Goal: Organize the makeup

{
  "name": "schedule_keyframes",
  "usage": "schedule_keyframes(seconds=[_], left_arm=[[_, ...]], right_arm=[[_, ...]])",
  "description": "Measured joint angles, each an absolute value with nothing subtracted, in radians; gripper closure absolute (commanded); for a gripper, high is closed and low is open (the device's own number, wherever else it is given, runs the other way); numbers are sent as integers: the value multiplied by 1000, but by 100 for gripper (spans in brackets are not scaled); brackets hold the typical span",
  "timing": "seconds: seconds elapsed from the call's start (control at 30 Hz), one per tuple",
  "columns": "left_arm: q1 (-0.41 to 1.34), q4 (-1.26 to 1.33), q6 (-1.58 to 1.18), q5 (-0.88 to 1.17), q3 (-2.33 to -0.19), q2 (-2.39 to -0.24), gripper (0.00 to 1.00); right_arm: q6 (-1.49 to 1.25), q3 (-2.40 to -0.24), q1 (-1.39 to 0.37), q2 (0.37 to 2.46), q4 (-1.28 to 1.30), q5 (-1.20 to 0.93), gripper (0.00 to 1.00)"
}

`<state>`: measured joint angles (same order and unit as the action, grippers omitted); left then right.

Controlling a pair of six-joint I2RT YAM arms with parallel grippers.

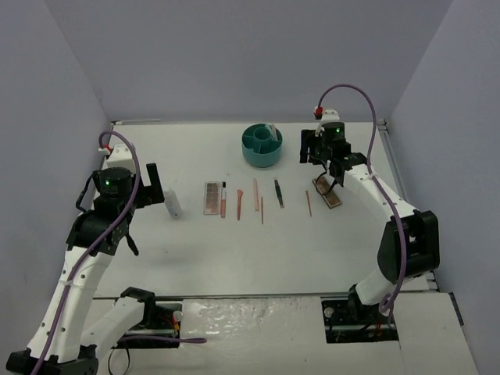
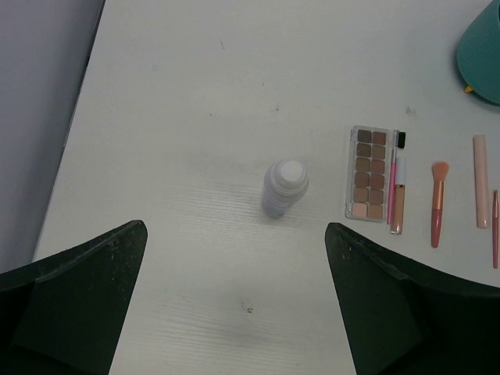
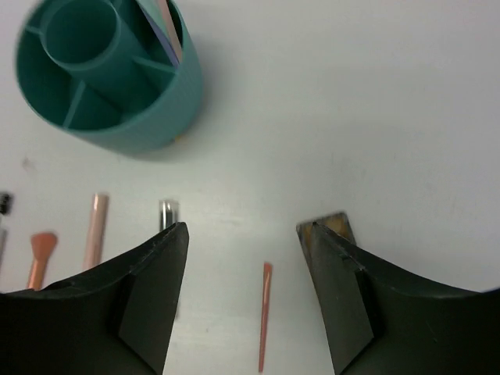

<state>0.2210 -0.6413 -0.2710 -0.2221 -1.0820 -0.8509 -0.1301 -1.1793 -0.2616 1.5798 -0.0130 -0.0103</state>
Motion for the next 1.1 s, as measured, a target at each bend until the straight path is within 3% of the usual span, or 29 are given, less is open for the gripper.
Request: schedule_keyframes(seconds=[0.3, 0.67, 0.87, 1.07, 1.1], left_arm=[[216, -639, -271, -208, -1082, -857, 3], [213, -639, -271, -202, -1067, -872, 3], [212, -639, -271, -199, -1067, -875, 3], [208, -639, -271, -199, -1067, -875, 3], [208, -639, -271, -199, -1067, -875, 3]], right_arm=[[-223, -1024, -263, 1614, 95, -20, 50], [-237, -1043, -263, 1790, 95, -30, 63], [-234, -1086, -263, 1829, 87, -31, 76], [-228, -1106, -266, 1848, 87, -27, 81], [-227, -1106, -268, 1849, 88, -23, 88]])
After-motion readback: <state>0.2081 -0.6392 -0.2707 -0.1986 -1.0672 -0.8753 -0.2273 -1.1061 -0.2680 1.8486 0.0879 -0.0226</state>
